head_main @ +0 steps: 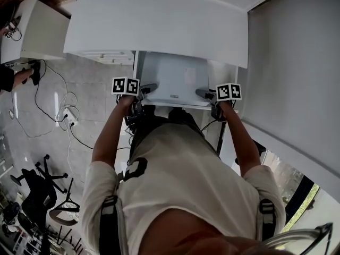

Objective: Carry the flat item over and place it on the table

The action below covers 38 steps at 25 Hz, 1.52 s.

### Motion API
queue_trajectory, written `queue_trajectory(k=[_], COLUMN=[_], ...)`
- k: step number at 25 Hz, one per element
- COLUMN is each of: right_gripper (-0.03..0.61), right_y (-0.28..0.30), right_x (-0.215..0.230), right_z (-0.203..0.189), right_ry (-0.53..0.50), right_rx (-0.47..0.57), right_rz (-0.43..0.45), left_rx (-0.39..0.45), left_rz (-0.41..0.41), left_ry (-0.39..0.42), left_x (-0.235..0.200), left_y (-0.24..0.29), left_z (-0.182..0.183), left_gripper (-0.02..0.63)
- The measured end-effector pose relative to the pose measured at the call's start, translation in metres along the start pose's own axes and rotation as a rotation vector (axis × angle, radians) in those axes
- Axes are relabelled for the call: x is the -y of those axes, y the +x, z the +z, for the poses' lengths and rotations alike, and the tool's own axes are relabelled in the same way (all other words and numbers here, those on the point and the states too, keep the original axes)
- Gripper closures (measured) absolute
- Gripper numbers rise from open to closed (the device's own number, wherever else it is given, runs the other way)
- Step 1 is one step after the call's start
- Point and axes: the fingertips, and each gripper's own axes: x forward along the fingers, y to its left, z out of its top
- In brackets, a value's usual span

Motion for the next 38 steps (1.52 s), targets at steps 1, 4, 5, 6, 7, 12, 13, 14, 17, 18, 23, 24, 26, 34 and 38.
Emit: queue_trajectory(k=[1,4,5,6,7,12,13,14,17,18,23,24,26,34,38], right_gripper=[0.229,0.229,0.229,0.229,0.229,0.229,0.229,0.229,0.229,0.229,0.222,0.222,0.222,0.222,0.222], right_y=[-0.002,-0.008,-0.009,-0.010,-0.011,-0.019,-0.020,-0.021,-0.022,-0.022,-0.024,-0.025,-0.026,-0.031,-0.024], right_x=[-0.002,-0.010,-0.014,-0.018,-0.021,-0.036,-0.040,-0.044,-0.058,-0.064,-0.084,-0.085,-0.090,-0.125,-0.148], right_z=[-0.001,-0.003,-0.004,-0.004,-0.005,-0.009,-0.010,-0.011,-0.015,-0.016,-0.025,-0.026,-0.026,-0.031,-0.014], right_ry=[-0.005,-0.016,-0.019,-0.022,-0.025,-0.037,-0.042,-0.047,-0.062,-0.067,-0.038,-0.037,-0.041,-0.064,-0.100], right_rx=[0.007,0.021,0.026,0.031,0.036,0.054,0.059,0.064,0.077,0.080,0.112,0.124,0.137,0.192,0.213], right_rz=[0.003,0.007,0.007,0.006,0.005,0.010,0.013,0.016,0.025,0.026,0.044,0.042,0.035,0.047,0.051], left_rx=[0.004,0.012,0.010,0.009,0.010,0.043,0.052,0.060,0.083,0.094,0.134,0.129,0.128,0.187,0.232], left_rz=[-0.002,-0.005,-0.004,-0.004,-0.006,-0.026,-0.029,-0.031,-0.037,-0.043,-0.073,-0.074,-0.077,-0.097,-0.103], left_ry=[0.001,0.007,0.007,0.007,0.009,0.047,0.055,0.062,0.077,0.081,0.124,0.142,0.173,0.228,0.256], left_x=[0.001,0.005,0.006,0.007,0.008,0.015,0.016,0.016,0.016,0.016,0.020,0.022,0.024,0.029,0.021], left_y=[-0.002,-0.009,-0.013,-0.017,-0.020,-0.036,-0.041,-0.045,-0.060,-0.067,-0.089,-0.091,-0.096,-0.132,-0.152], left_z=[-0.001,-0.002,-0.003,-0.004,-0.004,-0.003,-0.003,-0.003,-0.004,-0.004,-0.003,-0.002,0.001,0.005,0.024], left_gripper=[0.249,0.249,0.249,0.249,0.249,0.249,0.249,0.249,0.249,0.249,0.249,0.249,0.249,0.249,0.249])
